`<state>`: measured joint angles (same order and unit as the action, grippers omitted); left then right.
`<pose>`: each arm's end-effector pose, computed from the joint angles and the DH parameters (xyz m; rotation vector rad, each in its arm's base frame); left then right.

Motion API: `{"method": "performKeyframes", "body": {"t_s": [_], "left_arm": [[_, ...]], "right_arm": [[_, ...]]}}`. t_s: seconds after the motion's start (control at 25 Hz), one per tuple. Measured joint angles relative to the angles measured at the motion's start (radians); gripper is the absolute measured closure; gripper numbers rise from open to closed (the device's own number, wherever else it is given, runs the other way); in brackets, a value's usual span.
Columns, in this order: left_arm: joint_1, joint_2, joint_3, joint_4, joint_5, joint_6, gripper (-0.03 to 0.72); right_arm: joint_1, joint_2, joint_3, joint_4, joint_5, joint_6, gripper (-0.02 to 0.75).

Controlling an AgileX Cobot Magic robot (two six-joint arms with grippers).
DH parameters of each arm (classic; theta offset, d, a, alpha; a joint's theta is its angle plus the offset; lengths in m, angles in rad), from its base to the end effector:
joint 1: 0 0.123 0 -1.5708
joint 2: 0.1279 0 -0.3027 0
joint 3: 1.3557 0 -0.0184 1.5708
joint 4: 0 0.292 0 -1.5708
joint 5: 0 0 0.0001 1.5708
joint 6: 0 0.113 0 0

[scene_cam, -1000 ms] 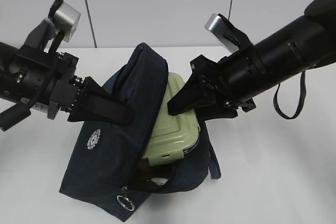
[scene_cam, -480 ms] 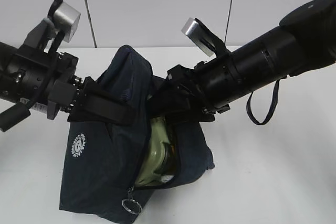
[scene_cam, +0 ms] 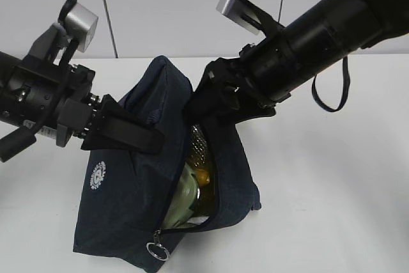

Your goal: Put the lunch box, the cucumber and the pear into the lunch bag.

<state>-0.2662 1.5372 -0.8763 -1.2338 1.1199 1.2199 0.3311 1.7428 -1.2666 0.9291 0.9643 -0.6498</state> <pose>0.2707 -0.1733 0.2264 0.9627 2.2278 -1.3258 0.3588 0.2020 0.2426 -0.6575 2.5301 1.0675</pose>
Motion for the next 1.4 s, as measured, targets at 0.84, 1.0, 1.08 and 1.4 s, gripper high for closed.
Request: {"method": "performKeyframes", "body": {"t_s": [0.84,1.0,1.08,1.4], "left_arm": [[0.0,0.0,0.0,0.0,0.0,0.0,0.703],[0.0,0.0,0.0,0.0,0.0,0.0,0.703],[0.0,0.0,0.0,0.0,0.0,0.0,0.703],[0.0,0.0,0.0,0.0,0.0,0.0,0.703]], "right_arm": [[0.0,0.062,-0.028,-0.339,0.019,0.23,0.187],[0.0,0.107,-0.028,-0.267,0.017,0.17,0.267],[0.0,0.129,-0.028,-0.216,0.017,0.135,0.313],[0.0,0.152,-0.028,-0.137,0.025,0.069,0.645]]}}
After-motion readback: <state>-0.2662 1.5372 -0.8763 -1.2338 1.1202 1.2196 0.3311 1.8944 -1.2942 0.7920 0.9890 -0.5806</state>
